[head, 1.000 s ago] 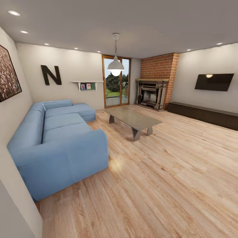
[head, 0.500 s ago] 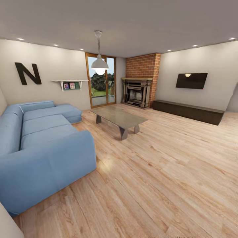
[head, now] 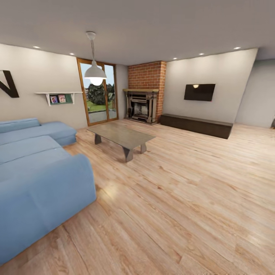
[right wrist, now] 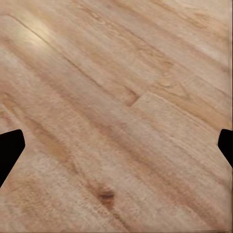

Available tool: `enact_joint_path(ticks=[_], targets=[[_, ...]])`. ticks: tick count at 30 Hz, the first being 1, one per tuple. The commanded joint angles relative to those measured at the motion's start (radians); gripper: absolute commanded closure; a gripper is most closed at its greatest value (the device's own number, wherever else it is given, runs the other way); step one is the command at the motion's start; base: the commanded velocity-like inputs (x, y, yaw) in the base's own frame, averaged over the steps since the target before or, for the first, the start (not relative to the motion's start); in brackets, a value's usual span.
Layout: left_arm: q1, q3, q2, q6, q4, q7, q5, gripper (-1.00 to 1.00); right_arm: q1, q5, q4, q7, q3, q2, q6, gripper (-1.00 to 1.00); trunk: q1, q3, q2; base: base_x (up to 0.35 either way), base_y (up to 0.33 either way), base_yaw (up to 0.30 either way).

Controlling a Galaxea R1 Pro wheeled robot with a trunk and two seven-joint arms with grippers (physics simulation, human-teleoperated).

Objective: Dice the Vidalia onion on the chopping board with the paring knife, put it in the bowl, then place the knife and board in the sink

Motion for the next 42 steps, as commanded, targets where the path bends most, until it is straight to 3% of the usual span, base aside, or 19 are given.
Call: enact_joint_path(ticks=[1, 42], targets=[[0.001, 0.001, 0.000, -0.001, -0.002, 0.000, 0.001, -1.00, 0.000, 0.001, -0.001, -0.001, -0.001, 0.000, -0.001, -1.00, 0.000, -0.001, 0.000, 0.071, 0.000, -0.280], [0.001, 0.001, 0.000, 0.001, 0.000, 0.002, 0.001, -1.00, 0.000, 0.001, 0.001, -0.001, -0.001, 0.001, -0.001, -1.00, 0.000, -0.003, 0.000, 0.071, 0.000, -0.280]])
